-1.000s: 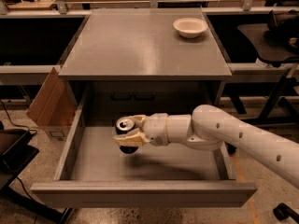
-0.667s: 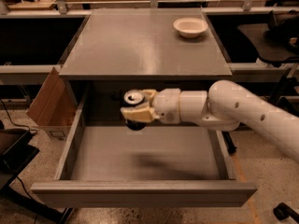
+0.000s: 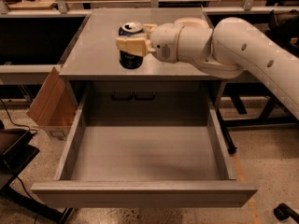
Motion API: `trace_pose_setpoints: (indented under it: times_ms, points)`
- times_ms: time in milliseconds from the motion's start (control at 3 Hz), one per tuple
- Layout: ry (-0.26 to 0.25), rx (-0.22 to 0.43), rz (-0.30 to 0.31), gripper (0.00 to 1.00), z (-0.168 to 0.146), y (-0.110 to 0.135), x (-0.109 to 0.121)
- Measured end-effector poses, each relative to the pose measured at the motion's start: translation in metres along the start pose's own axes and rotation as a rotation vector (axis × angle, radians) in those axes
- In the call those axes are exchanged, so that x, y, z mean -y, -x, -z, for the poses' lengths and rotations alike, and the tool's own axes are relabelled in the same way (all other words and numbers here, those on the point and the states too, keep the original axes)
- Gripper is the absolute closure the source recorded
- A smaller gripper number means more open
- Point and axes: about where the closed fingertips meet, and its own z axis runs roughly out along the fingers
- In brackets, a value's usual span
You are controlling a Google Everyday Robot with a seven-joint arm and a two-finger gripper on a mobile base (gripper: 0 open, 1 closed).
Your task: Pick pepsi can from top drawer and place on counter
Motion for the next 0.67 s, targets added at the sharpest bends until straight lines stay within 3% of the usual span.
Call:
trace_pose_setpoints:
  times_ms: [333,667]
  points:
    - [-0.085,0.059,0.014,1.0,-0.043,0.046,0.037]
    - [-0.16,0.058,0.035,1.0,-0.092,0.056,0.065]
